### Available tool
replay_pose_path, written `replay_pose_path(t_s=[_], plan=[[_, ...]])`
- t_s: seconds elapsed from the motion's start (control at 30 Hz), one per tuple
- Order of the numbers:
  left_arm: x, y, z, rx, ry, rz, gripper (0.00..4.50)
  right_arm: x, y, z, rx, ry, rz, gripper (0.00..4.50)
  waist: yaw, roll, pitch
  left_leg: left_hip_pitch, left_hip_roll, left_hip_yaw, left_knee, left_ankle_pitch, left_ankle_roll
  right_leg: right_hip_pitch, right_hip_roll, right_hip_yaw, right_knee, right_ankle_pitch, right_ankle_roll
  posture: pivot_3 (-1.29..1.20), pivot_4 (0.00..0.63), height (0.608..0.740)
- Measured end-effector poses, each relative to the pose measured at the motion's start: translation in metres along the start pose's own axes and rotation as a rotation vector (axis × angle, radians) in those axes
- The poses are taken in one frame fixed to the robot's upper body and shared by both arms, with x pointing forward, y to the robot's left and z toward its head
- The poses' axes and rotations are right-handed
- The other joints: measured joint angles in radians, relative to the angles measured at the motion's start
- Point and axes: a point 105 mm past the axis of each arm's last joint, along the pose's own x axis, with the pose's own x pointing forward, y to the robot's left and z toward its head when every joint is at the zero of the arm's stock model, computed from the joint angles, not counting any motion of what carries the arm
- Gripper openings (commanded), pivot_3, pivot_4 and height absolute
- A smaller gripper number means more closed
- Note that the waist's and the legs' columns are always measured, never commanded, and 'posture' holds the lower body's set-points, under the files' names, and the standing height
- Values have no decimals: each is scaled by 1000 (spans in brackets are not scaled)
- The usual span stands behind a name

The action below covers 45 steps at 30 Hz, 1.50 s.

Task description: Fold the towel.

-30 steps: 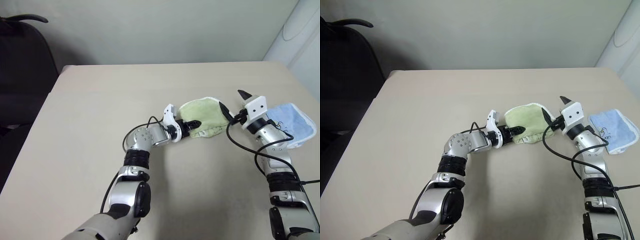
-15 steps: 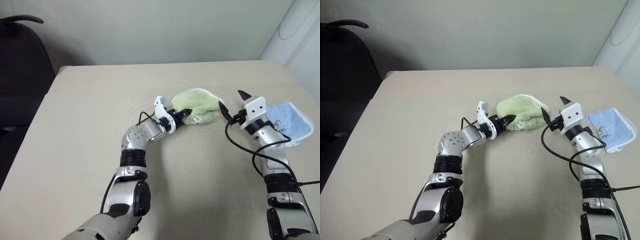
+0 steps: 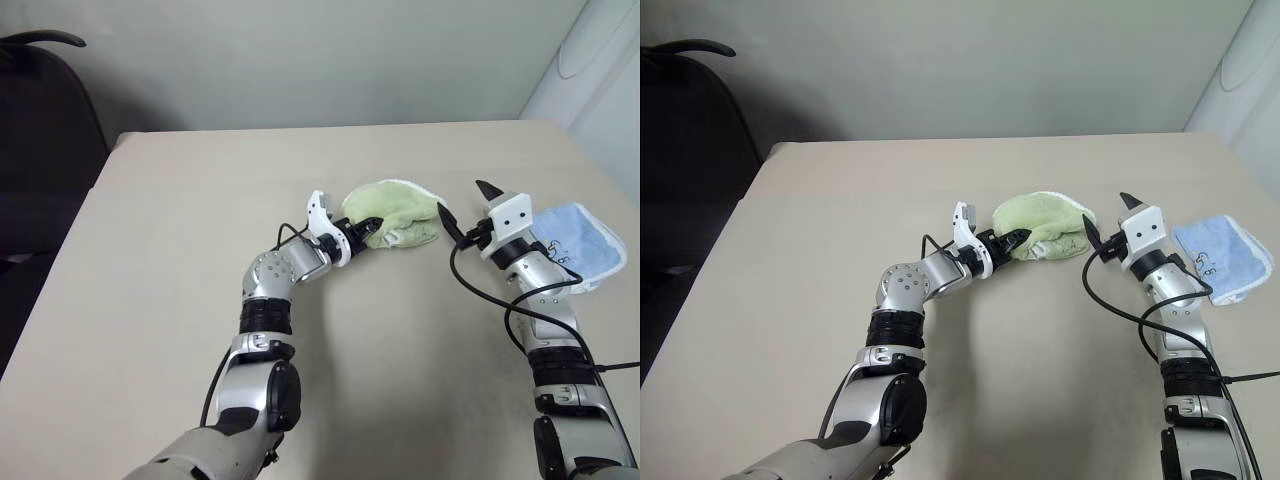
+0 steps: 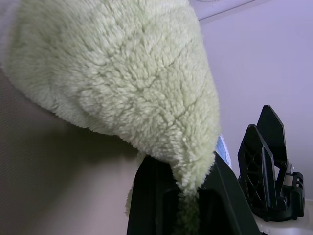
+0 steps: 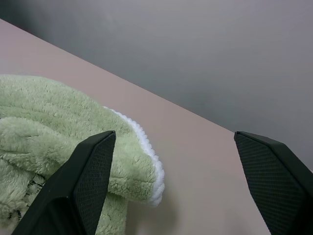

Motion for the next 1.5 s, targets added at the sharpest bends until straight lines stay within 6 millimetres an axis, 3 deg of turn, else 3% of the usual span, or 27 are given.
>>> replay_pose_path(t_s=[0.33,0.37,0.43,0.63,0.93,1.13,1.5], plan=[[0,1,1,1,-1,3,26,0,0,0,0,2,2,4095,0,0,0,0,0,0,0,0,0,0,0,0,0,0,0,0,0,740],[-3,8,-1,-3,2,23,26,-1,6,-8,16,26,11,4095,-1,-13,-24,-2,0,6,4,0,0,-7,1,-3,5,-2,1,0,0,740],[-7,17,-1,8,-14,55,26,-5,10,-13,26,44,14,4095,-2,-18,-37,-2,0,8,4,0,0,-6,2,-3,3,-3,1,0,0,740],[-28,57,-8,62,-73,200,26,-22,26,-33,70,112,-2,4095,-20,-18,-59,0,1,16,9,-4,6,-4,1,-1,5,-2,4,0,0,740],[-62,89,-5,210,-194,348,26,-43,46,-44,110,163,-38,4095,-38,-26,-96,1,2,18,17,-6,9,-4,2,0,7,-2,4,0,0,740],[-89,106,-6,321,-258,450,26,-57,56,-50,124,199,-67,4095,-47,-31,-108,9,3,18,16,-11,10,3,3,0,6,-2,4,0,0,740],[-134,116,-9,543,-361,587,26,-87,77,-59,175,276,-130,4095,-75,-37,-114,31,3,19,18,-24,18,17,3,0,4,-3,4,0,0,740]])
